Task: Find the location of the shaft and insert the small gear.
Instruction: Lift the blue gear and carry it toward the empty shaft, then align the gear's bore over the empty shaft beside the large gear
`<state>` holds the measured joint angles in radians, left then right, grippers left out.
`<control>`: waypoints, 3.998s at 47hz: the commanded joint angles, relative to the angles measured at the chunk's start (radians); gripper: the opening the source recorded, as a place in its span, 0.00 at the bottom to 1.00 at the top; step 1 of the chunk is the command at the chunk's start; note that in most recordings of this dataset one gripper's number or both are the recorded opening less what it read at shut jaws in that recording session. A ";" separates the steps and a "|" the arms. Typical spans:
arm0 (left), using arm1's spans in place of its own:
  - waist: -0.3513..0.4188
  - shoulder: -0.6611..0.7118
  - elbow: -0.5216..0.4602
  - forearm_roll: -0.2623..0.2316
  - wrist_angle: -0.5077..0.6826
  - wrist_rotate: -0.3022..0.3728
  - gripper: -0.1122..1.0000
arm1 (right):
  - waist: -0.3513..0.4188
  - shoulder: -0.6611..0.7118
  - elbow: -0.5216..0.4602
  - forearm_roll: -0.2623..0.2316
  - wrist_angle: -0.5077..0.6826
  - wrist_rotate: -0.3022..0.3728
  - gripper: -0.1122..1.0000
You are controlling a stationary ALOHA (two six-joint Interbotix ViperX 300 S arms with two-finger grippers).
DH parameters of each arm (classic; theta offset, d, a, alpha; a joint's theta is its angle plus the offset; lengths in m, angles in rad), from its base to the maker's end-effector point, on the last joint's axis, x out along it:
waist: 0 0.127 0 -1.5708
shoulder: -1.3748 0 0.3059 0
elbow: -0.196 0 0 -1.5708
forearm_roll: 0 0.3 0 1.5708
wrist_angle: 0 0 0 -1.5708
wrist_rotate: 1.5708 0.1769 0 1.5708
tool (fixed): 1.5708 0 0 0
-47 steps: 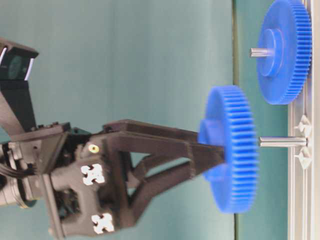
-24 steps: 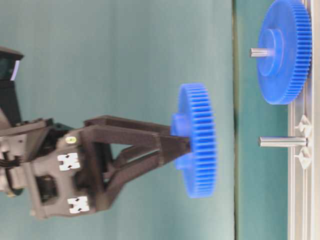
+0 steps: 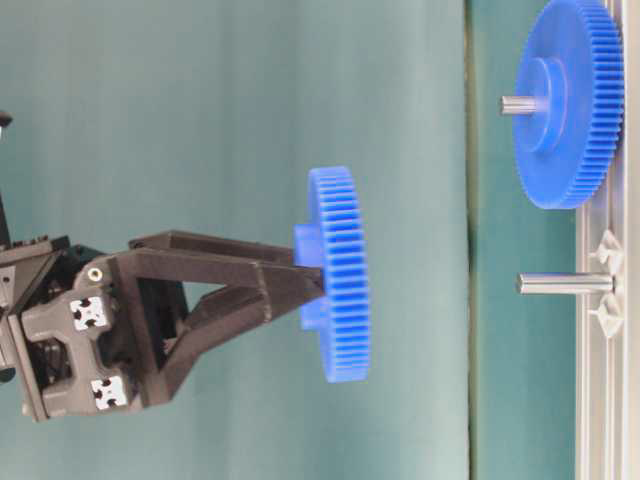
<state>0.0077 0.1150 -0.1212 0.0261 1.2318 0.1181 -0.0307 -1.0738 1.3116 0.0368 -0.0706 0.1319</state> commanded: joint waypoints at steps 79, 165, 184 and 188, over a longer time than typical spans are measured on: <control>0.074 0.020 0.156 0.003 -0.206 0.011 0.67 | -0.020 0.005 -0.005 0.002 -0.005 0.009 0.15; 0.152 0.055 0.295 0.003 -0.285 0.015 0.67 | -0.041 0.003 -0.002 0.002 -0.005 0.008 0.15; 0.161 0.081 0.210 0.003 -0.261 0.081 0.67 | -0.041 0.003 -0.003 0.002 -0.005 0.009 0.15; 0.160 0.101 0.181 0.002 -0.225 0.092 0.67 | -0.041 0.002 -0.005 0.002 -0.005 0.011 0.15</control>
<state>0.1197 0.2132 0.0966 0.0199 0.9879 0.1979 -0.0690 -1.0769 1.3192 0.0383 -0.0706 0.1319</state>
